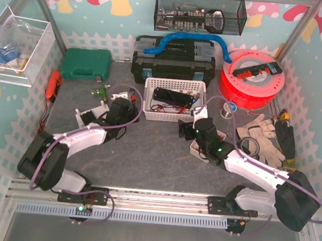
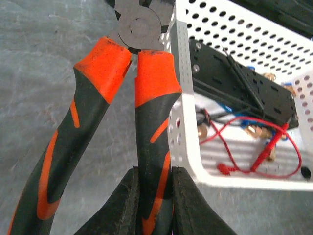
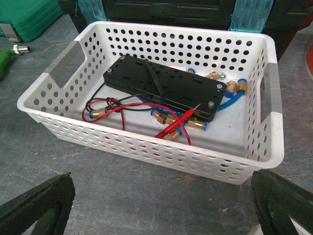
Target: Install the large spring
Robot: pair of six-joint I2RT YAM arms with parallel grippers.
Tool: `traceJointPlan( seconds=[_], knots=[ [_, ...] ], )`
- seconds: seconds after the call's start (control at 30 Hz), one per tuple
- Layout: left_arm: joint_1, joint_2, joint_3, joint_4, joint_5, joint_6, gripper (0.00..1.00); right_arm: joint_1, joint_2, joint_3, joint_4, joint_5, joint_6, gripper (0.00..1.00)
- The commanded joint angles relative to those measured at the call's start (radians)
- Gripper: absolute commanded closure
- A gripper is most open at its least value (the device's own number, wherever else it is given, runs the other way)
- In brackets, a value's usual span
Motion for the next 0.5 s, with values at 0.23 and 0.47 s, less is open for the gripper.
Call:
traceJointPlan(
  seconds=[0.23,0.47],
  knots=[
    [0.158,0.282,0.174,0.181,0.183,0.001,0.98,0.004,0.004,-0.007,0.01,0.028,-0.001,0.03],
    [0.183,0.392,0.256,0.138,0.19,0.004,0.88,0.004,-0.01,-0.005,0.002,0.042,-0.006,0.03]
  ],
)
